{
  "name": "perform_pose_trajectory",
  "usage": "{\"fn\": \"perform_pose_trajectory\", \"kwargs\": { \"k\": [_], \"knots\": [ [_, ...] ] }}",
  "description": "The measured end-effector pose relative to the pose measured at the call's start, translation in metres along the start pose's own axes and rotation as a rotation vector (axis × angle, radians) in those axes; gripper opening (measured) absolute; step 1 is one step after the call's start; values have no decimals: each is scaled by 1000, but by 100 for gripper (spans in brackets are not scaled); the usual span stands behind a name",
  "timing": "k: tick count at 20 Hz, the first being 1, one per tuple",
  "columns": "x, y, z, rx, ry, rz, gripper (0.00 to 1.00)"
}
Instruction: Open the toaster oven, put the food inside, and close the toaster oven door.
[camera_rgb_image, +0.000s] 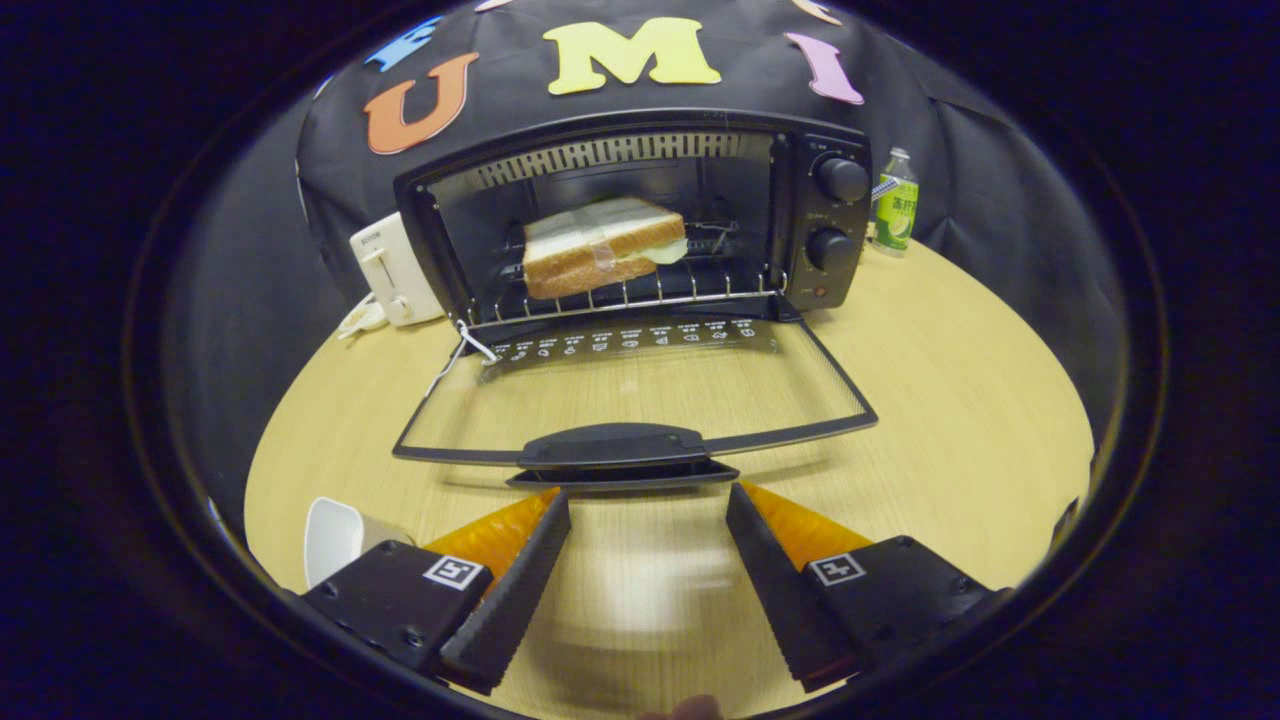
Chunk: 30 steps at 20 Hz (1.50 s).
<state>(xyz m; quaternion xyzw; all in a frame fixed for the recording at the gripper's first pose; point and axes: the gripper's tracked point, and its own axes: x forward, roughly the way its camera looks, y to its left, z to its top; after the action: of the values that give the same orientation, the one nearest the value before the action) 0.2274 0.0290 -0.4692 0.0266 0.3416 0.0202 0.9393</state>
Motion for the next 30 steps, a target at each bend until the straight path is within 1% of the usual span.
{"fn": "perform_pose_trajectory", "kwargs": {
  "k": [4,9,12,15,18,20,24,25,27,30],
  "knots": [
    [-13,1,25,-45,-42,-14,100],
    [-31,5,43,-54,-53,-1,100],
    [-45,11,83,-51,-132,2,100],
    [-55,16,127,-84,-215,5,100],
    [-63,25,166,-88,-254,33,100],
    [-86,24,199,-98,-318,32,100],
    [-152,26,250,-129,-437,35,100],
    [-172,29,263,-122,-464,42,100],
    [-210,40,283,-94,-510,82,100],
    [-269,39,303,-69,-577,90,100]
  ]
}}
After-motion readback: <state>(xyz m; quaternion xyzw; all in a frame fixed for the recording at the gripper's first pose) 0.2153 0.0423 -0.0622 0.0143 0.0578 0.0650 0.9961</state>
